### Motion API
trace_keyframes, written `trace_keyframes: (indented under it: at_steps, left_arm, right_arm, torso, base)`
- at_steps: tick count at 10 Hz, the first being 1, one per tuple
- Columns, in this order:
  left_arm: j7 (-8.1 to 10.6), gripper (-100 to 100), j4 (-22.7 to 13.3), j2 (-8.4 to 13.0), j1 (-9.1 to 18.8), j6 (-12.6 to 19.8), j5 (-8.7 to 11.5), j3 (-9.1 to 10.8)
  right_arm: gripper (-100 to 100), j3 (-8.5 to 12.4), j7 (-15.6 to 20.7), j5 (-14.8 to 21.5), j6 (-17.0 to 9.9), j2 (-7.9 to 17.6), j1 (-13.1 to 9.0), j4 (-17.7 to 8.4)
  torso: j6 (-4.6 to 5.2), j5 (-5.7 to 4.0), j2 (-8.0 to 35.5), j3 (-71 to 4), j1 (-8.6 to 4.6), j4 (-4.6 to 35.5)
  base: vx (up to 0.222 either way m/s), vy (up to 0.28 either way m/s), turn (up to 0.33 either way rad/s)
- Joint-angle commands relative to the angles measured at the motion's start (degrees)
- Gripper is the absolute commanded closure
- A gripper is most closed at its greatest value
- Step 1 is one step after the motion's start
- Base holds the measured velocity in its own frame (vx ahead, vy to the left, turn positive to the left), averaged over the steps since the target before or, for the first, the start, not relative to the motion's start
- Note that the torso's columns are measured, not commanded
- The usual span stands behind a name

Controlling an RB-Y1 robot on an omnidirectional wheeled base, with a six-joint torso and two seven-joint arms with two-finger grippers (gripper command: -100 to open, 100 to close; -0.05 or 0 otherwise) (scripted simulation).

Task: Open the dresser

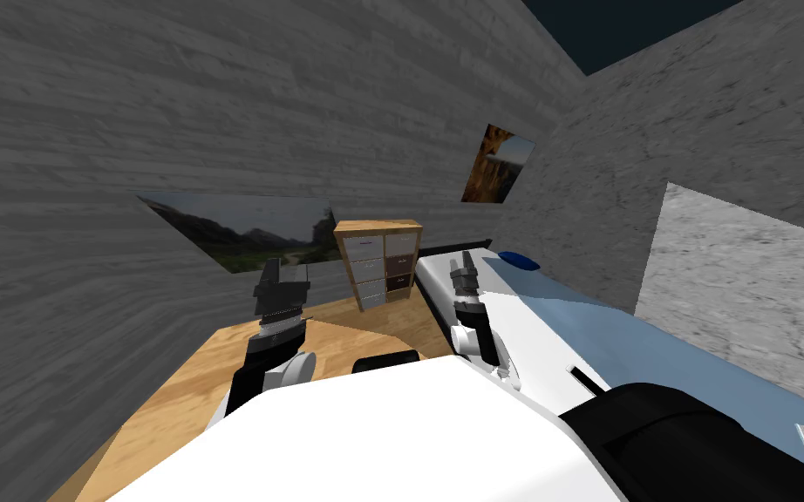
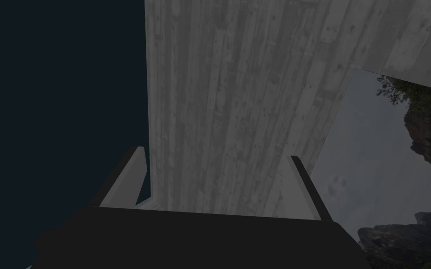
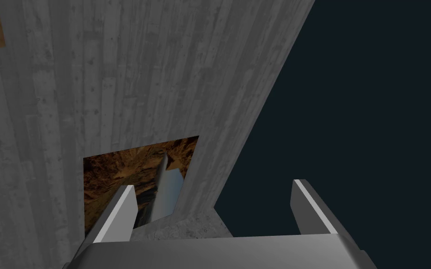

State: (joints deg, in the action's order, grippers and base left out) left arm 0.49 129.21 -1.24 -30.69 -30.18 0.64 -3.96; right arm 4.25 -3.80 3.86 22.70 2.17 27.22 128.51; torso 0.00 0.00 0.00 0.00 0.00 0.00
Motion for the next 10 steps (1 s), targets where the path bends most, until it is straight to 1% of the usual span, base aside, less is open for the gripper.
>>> trace_keyframes:
  at_steps: [1,3,9,10]
  left_arm:
    - [0.0,0,0.0,0.0,0.0,0.0,0.0,0.0]
    - [0.0,0,0.0,0.0,0.0,0.0,0.0,0.0]
    - [0.0,0,0.0,0.0,0.0,0.0,0.0,0.0]
    - [0.05,-100,-0.4,1.9,0.6,0.2,-0.3,0.54]
  right_arm:
    - [0,0.0,0.0,0.0,0.0,0.0,0.0,0.0]
    - [0,0.0,0.0,0.0,0.0,0.0,0.0,0.0]
    - [0,0.0,0.0,0.0,0.0,0.0,0.0,0.0]
    - [0,0.0,0.0,0.0,0.0,0.0,0.0,0.0]
  torso:
    - [0.0,0.0,2.3,-4.7,0.0,2.3]
    - [0.0,0.0,10.0,-20.1,0.0,10.1]
    - [0.0,0.0,35.4,-70.7,0.0,35.4]
    - [0.0,0.0,39.6,-79.2,0.0,39.6]
  base:
    - [0.0,0.0,0.0]
    - [0.0,0.0,0.0]
    - [0.0,0.0,0.0]
    - [0.007,-0.006,-0.044]
